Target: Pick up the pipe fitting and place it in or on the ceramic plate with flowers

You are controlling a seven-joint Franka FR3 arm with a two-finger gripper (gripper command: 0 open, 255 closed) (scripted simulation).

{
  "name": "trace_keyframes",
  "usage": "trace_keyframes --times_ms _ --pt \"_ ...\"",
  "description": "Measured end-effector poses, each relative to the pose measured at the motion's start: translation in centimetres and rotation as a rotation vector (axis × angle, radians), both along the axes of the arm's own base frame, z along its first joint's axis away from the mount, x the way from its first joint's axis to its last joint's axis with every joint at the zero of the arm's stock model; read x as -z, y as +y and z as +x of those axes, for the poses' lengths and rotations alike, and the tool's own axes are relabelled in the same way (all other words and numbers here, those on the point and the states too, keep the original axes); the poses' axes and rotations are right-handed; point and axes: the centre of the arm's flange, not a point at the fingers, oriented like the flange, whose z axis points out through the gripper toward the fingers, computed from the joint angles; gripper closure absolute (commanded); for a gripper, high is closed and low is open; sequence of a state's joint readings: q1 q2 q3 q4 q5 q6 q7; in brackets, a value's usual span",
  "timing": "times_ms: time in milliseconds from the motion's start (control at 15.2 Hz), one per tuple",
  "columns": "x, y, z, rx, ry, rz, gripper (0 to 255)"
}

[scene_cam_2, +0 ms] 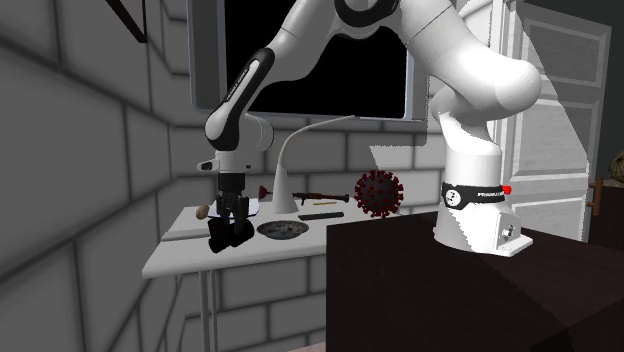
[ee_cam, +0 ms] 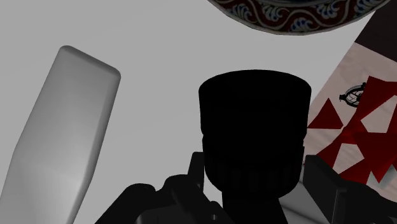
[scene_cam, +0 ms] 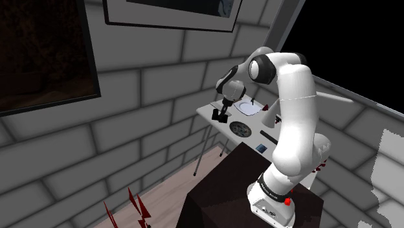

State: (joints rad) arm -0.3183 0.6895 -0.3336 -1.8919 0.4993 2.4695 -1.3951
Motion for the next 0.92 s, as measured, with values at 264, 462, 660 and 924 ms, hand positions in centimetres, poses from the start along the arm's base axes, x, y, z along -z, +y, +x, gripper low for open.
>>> trace_keyframes --times_ms 264,462,660,924 --pt "-0.2 0.0 0.0 0.000 0.000 0.000 255" --pt "-1.5 0.0 0.1 0.000 0.001 0.000 255" --pt "-3.0 -0.1 0.0 0.000 0.001 0.000 255" --pt "-5.1 0.0 0.0 0.000 0.001 0.000 255"
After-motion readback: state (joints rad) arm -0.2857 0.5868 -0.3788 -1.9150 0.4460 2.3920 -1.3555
